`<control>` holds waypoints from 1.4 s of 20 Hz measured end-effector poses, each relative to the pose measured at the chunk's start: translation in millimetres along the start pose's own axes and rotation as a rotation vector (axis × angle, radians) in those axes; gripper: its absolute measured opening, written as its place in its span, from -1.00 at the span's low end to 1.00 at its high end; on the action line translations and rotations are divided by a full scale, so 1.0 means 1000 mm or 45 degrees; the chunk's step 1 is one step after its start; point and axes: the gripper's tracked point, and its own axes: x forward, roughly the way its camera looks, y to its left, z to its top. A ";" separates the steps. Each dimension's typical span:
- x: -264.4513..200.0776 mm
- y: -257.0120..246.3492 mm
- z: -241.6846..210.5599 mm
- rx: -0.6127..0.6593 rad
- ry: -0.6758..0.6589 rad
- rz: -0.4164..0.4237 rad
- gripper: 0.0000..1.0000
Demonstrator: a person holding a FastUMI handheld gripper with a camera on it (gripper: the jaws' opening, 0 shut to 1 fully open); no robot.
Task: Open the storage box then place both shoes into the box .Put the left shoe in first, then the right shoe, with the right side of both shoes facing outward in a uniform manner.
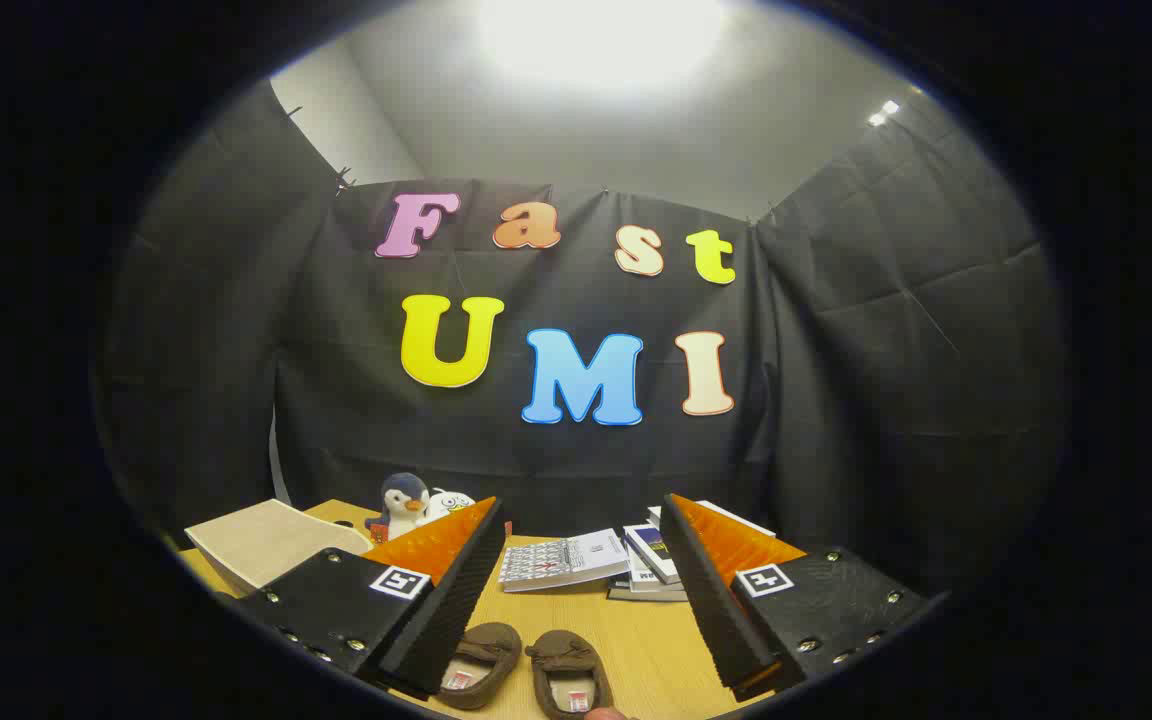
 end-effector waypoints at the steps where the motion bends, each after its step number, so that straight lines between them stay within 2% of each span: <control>1: 0.000 0.001 0.000 -0.001 0.002 0.003 0.91; 8: 0.001 -0.002 0.007 0.001 -0.032 -0.012 0.91; 12: 0.002 0.003 0.007 0.004 -0.042 0.014 0.91; 19: 0.008 0.017 -0.008 0.001 0.023 0.053 0.91; 28: 0.014 0.081 -0.041 0.261 0.123 0.237 0.91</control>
